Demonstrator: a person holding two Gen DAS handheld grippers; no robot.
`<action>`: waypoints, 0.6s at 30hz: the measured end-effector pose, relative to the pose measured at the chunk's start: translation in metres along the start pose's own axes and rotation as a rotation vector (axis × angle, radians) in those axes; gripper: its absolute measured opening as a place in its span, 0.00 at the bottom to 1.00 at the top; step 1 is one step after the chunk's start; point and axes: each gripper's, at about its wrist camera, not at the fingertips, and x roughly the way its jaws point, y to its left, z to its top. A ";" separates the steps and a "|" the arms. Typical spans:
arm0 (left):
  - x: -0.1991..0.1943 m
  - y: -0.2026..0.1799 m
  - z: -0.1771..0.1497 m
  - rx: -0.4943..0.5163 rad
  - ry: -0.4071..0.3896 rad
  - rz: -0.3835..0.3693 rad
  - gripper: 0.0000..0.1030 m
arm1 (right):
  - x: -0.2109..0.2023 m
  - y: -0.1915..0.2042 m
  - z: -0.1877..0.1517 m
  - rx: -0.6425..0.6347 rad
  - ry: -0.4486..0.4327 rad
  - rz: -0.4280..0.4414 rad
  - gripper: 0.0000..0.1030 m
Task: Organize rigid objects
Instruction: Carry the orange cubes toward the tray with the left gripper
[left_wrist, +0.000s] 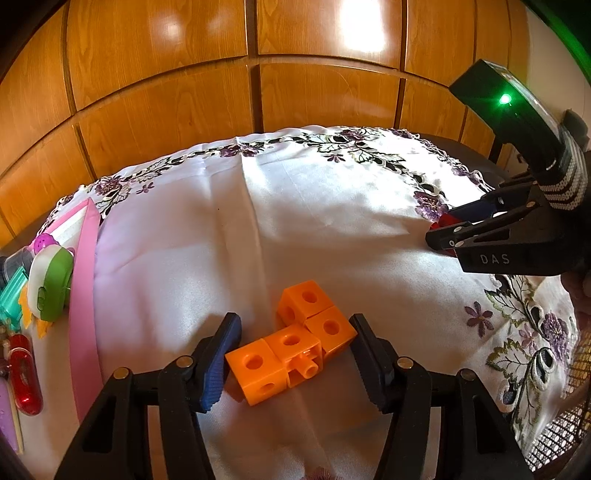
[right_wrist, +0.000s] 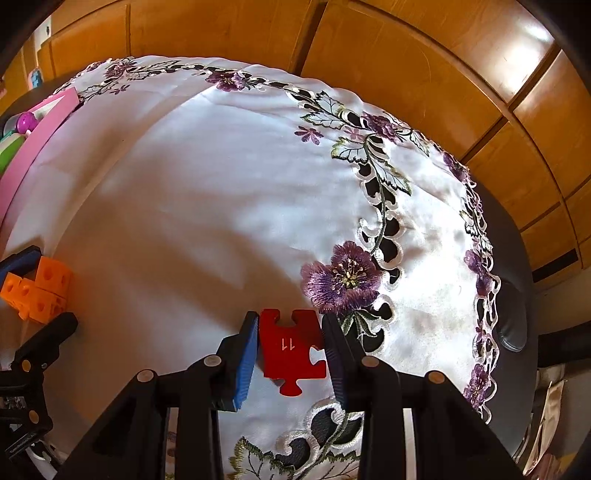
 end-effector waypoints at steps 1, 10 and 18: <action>-0.001 0.001 0.000 -0.004 0.005 -0.003 0.59 | 0.000 0.000 0.000 -0.004 -0.001 -0.003 0.33; -0.020 0.005 0.009 -0.022 -0.005 0.023 0.58 | -0.001 0.001 0.000 -0.012 -0.004 -0.009 0.33; -0.050 0.007 0.020 -0.039 -0.044 0.052 0.58 | -0.001 0.001 0.000 -0.014 -0.004 -0.011 0.33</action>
